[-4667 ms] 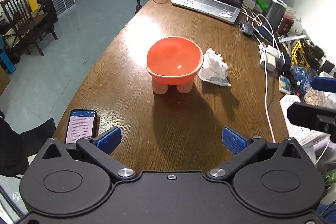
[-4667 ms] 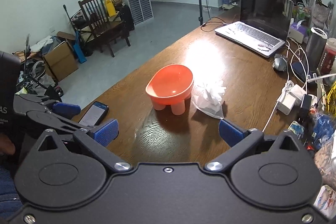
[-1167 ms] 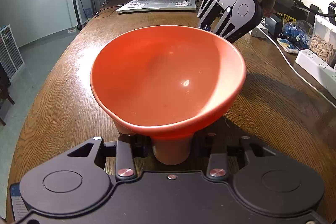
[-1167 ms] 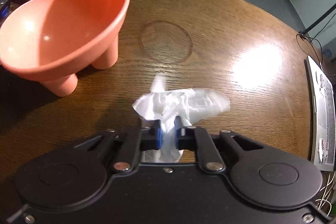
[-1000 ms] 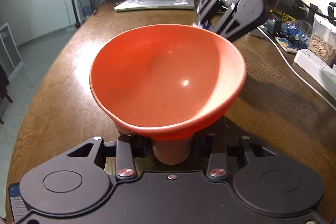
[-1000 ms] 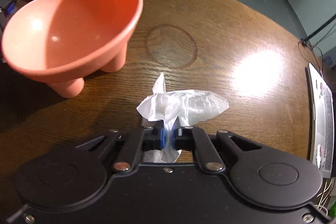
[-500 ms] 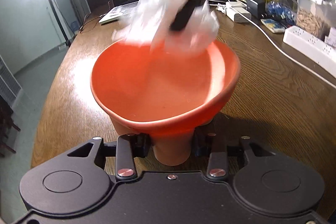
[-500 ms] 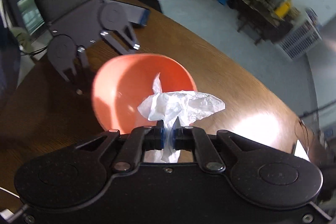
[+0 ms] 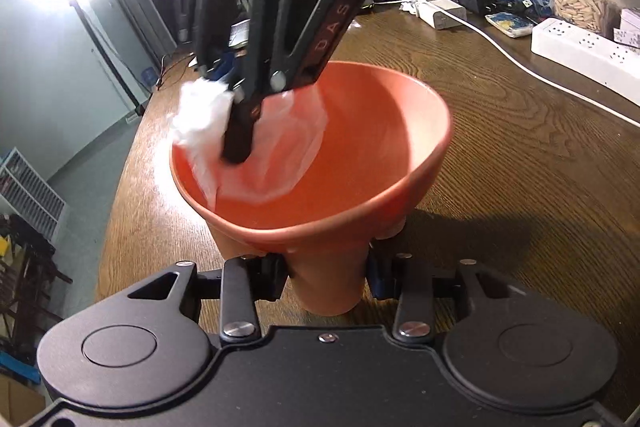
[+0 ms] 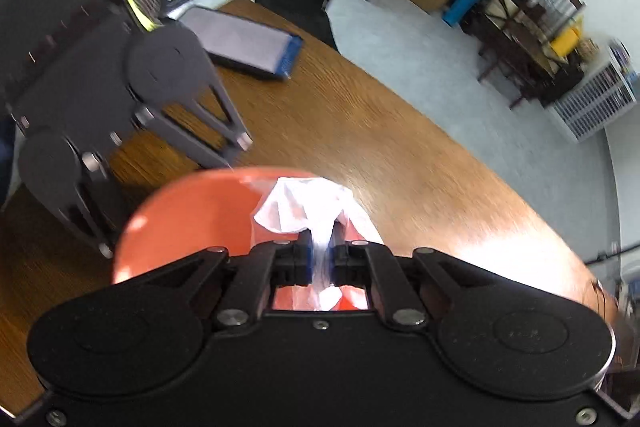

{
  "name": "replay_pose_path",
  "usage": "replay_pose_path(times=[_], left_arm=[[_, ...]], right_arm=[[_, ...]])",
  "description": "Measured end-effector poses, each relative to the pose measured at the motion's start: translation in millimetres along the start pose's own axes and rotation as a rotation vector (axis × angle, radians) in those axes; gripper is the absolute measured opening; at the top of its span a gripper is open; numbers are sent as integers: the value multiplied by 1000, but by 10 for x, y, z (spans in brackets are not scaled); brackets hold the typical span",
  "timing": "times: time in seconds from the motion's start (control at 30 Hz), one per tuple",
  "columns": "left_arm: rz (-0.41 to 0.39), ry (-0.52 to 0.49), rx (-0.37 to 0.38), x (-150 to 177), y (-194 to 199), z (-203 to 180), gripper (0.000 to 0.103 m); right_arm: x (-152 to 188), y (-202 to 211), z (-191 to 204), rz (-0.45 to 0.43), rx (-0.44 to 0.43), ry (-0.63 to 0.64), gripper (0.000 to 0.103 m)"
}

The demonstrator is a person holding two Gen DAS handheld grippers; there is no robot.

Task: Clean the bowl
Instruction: 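Wipe the inside of the bowl with the right gripper's tissue while the left gripper holds the bowl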

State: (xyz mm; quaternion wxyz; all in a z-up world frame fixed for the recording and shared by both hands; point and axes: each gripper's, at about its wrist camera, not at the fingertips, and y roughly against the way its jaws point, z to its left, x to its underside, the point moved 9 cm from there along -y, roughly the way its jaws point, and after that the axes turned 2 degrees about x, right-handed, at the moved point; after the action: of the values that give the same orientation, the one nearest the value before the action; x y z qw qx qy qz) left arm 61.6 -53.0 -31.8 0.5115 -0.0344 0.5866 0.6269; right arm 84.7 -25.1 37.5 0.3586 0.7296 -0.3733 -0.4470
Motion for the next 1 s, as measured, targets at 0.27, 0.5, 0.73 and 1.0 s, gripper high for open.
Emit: replay_pose_path(times=[0.27,0.5,0.73,1.0], left_arm=[[-7,-22,0,-21,0,-2,38],[-13,-50,-6,-9,36,20,38],[-17,-54,-10,-6,41,25,38],[-18,-65,-14,20,62,8,38]], right_arm=[[362,89,-70,49,6,-77,8],[593,241,141,68,-36,-71,8],[508,295,477,35,-111,-34,8],[98,219,526,-70,-121,-16,8]])
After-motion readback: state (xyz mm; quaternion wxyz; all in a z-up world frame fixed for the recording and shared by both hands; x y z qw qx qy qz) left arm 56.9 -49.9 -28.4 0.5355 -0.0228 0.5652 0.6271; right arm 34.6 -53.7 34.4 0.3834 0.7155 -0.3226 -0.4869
